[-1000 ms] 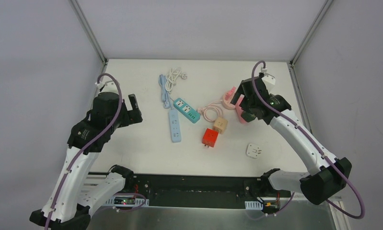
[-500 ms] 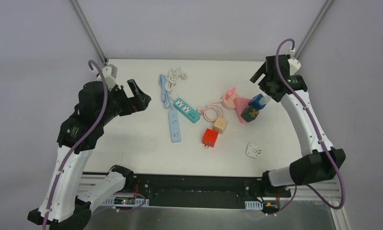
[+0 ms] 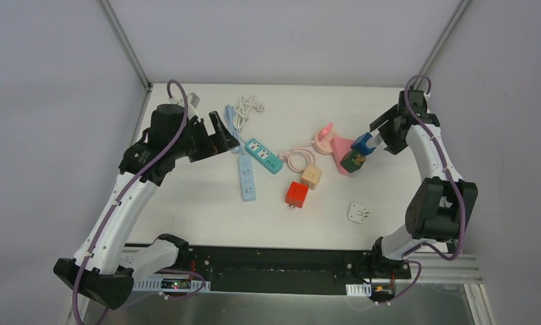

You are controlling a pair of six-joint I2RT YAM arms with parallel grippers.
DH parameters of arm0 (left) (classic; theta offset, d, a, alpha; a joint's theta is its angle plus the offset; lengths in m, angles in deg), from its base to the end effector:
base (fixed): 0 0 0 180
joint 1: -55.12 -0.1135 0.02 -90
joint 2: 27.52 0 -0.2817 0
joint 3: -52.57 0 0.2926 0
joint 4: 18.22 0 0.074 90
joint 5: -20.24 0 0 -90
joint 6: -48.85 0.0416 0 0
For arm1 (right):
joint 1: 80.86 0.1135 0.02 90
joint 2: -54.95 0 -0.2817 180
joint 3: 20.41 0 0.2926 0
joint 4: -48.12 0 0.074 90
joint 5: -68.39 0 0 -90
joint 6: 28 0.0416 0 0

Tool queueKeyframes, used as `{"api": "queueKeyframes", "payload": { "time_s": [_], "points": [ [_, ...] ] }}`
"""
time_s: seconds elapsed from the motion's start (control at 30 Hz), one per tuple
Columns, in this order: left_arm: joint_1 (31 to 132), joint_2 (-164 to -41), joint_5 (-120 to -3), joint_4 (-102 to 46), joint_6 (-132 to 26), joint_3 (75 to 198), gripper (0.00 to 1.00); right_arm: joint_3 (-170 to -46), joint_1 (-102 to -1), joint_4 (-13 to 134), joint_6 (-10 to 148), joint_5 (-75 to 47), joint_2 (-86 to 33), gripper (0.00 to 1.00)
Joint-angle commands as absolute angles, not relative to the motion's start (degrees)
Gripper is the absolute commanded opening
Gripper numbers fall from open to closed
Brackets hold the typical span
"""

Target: Pull the plug off the socket

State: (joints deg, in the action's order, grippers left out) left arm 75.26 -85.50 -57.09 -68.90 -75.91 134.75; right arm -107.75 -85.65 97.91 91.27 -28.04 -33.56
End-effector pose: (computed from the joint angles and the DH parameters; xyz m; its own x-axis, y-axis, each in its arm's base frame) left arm 0.2223 -0.0912 0.4212 -0.6405 -0.3576 -0.6796 0.1887 0.7845 -0.5907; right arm 0.3762 -0.0362 0.2995 -0.6002 0.5379 -0.5920 0.5121 0.8270 0.2321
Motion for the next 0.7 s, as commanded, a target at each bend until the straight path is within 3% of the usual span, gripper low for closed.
{"api": "queueKeyframes", "payload": {
  "time_s": [0.0,0.23,0.33,0.47,0.67],
  "points": [
    [74.71,-88.90,-51.38,-63.05,-78.02,135.59,0.94,-108.50,-85.78,91.37,89.65,-21.25,-35.88,0.72],
    [75.17,-96.49,-47.27,-56.64,-80.37,137.65,0.90,-109.19,-85.78,91.66,88.23,-19.24,-38.96,0.36],
    [76.47,-99.47,-46.92,-53.11,-81.83,137.80,0.90,-108.30,-84.97,91.03,85.87,-17.00,-38.73,0.26],
    [79.43,-104.32,-47.15,-49.17,-82.65,138.45,0.90,-106.97,-81.55,89.46,82.69,-14.64,-38.57,0.21],
    [84.41,-114.15,-48.61,-47.34,-82.08,144.18,0.89,-104.88,-76.12,86.58,82.46,-10.74,-37.96,0.20]
  ]
}}
